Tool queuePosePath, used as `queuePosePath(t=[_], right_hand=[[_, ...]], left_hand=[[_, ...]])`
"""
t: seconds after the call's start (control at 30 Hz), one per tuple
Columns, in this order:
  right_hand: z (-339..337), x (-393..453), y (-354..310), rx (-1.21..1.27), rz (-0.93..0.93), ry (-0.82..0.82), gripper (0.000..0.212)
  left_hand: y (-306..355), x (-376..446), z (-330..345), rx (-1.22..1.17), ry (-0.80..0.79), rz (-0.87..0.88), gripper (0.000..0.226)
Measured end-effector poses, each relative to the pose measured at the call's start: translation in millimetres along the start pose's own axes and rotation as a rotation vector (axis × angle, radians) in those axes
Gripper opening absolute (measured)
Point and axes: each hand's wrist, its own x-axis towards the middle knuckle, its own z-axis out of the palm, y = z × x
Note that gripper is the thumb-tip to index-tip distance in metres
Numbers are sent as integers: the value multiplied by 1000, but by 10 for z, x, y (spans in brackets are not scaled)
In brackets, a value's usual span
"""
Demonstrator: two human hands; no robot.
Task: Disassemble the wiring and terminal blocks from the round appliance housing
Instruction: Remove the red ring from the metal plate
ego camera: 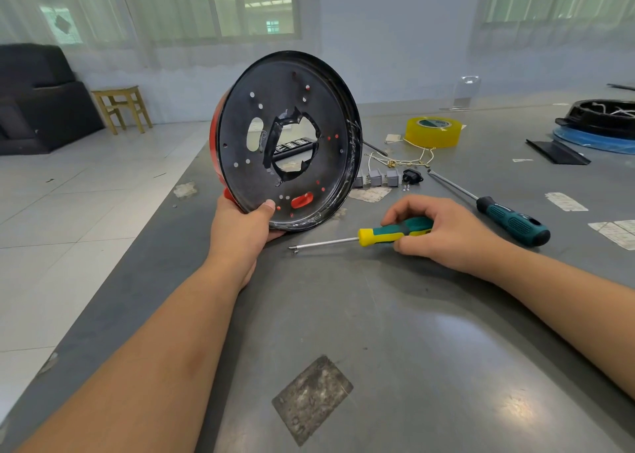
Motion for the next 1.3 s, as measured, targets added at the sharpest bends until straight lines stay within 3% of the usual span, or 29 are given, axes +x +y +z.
queuePosePath(t=[0.23,0.4,0.5,0.67,0.73,1.1,1.3], right_hand=[[-12,-17,13,-53,-25,-112,31],[-52,-67,-10,-260,-154,-143,32],[-61,-74,-58,-391,-207,-156,21],[230,-15,-373,-616,-332,-74,43],[403,50,-504,-655,-366,-92,42],[850,232,-747,-480,-279,-131,13],[887,385,-732,-459,-276,-158,11]], left_hand=[[15,-15,-3,0,-12,0,40],[13,-18,-6,-1,-20,-5,39],[12,-23,0,-5,-27,-1,37],[16,-19,16,15,-30,-7,38],[17,-19,21,11,-28,-6,39],[28,-16,18,44,-20,0,38],[30,-11,17,60,-13,-16,37]])
